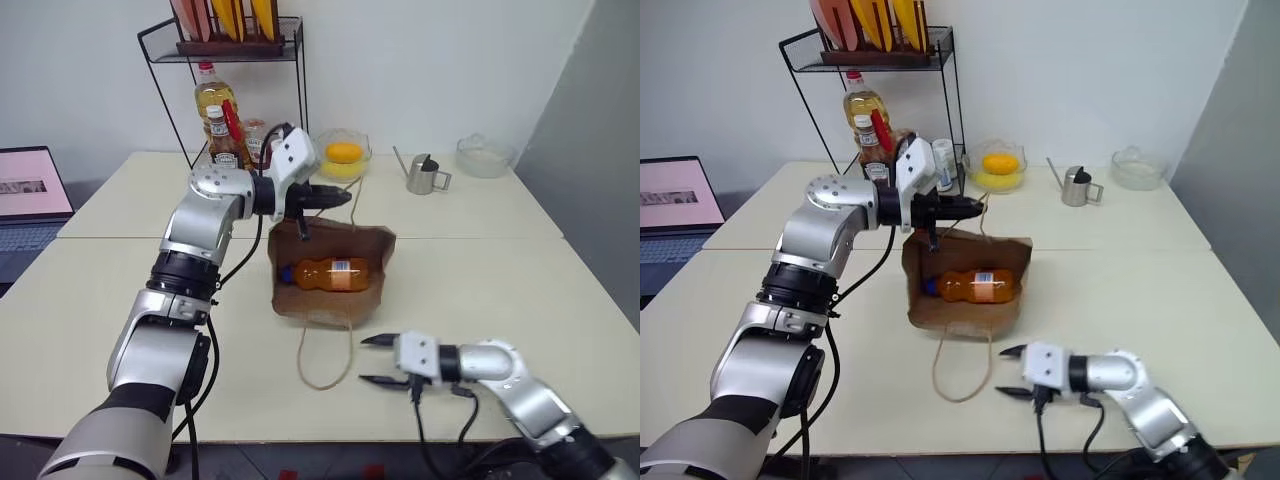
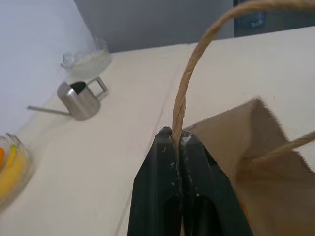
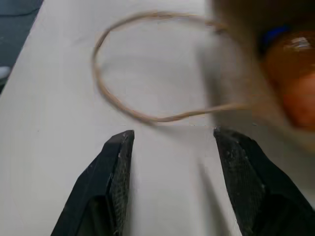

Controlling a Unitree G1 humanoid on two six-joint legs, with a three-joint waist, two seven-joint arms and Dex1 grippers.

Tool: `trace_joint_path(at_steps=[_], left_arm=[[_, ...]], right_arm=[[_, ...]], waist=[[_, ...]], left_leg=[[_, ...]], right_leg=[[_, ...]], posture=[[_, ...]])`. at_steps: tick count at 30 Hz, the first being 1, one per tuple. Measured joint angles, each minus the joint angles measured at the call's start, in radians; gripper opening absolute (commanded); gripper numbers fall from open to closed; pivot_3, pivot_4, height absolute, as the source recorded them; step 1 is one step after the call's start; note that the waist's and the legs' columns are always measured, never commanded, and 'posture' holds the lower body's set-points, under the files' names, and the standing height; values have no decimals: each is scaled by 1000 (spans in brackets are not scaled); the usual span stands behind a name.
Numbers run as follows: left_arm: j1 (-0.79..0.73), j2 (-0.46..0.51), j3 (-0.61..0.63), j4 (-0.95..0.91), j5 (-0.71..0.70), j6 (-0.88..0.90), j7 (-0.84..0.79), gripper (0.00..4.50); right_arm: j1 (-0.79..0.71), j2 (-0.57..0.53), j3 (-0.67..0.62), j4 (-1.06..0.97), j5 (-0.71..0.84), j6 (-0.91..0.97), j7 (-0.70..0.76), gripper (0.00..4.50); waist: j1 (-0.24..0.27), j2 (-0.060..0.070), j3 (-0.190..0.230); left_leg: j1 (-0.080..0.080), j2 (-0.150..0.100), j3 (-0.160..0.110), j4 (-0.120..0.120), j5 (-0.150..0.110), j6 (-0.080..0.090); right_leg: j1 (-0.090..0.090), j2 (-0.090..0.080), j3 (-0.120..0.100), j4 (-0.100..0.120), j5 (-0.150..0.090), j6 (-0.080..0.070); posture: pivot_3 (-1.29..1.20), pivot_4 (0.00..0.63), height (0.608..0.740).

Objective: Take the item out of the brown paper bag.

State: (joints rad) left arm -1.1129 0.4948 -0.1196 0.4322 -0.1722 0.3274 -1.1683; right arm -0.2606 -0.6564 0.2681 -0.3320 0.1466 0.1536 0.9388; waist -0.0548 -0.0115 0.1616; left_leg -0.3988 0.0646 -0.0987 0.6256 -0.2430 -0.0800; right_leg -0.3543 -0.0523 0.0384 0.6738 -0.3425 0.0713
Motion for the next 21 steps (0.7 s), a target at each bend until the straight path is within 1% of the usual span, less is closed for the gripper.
trace_joint_path(at_steps=[2,3,6,8,10,12,13,15,18,21], left_arm=[[3,0,0,-23,-9,16,1,0],[4,2,1,-37,-12,21,2,0],[4,0,5,-50,-23,39,9,0],[4,-3,5,-50,-25,42,20,0],[2,-9,7,-47,-25,42,32,0],[2,-16,6,-45,-25,43,45,0],[1,-21,6,-46,-25,43,46,0],[1,-20,6,-45,-25,44,50,0],[2,-22,7,-44,-25,41,67,0],[1,-33,7,-42,-25,36,86,0]], right_arm=[[0,-43,-43,-96,34,73,1,2674],[-5,-45,-66,-135,57,127,-8,2674],[-84,3,-101,-190,116,300,-82,2674],[-141,37,-100,-216,127,380,-128,2674],[-208,111,-56,-198,93,451,-205,2674],[-283,193,37,-121,10,496,-288,2674],[-304,217,68,-83,-21,510,-317,2674],[-359,243,131,-5,-86,509,-348,2674],[-469,262,233,116,-214,460,-376,2674],[-542,287,280,221,-305,428,-400,3226]], waist=[[1,0,0],[1,0,0],[-5,0,0],[-4,0,0],[-5,1,1],[-6,1,1],[-6,1,1],[-6,1,1],[-7,1,1],[-10,1,1]], left_leg=[[-1,0,0,0,0,0],[-1,0,1,0,0,0],[-1,0,1,-1,0,0],[-1,0,1,-1,0,0],[-1,0,1,-2,0,0],[-1,0,1,-2,0,0],[-2,-1,1,-2,0,0],[-3,-1,1,-2,0,0],[-3,-1,1,-2,0,0],[-3,-1,1,-2,0,0]], right_leg=[[1,0,-1,-2,-1,0],[1,0,-1,-2,-1,0],[0,0,0,-2,-2,-1],[0,0,-1,-2,-3,-1],[0,0,0,-1,-3,-1],[-2,-1,0,0,-3,-1],[-3,-1,0,2,-3,-1],[-4,-1,0,2,-3,-1],[-6,-1,0,4,-3,-1],[-7,-1,0,5,-3,-1]], posture=[[0,150,740],[0,150,740],[0,150,740],[0,150,740],[0,150,740],[0,150,740],[0,150,740],[0,150,740],[0,150,740],[0,150,740]])
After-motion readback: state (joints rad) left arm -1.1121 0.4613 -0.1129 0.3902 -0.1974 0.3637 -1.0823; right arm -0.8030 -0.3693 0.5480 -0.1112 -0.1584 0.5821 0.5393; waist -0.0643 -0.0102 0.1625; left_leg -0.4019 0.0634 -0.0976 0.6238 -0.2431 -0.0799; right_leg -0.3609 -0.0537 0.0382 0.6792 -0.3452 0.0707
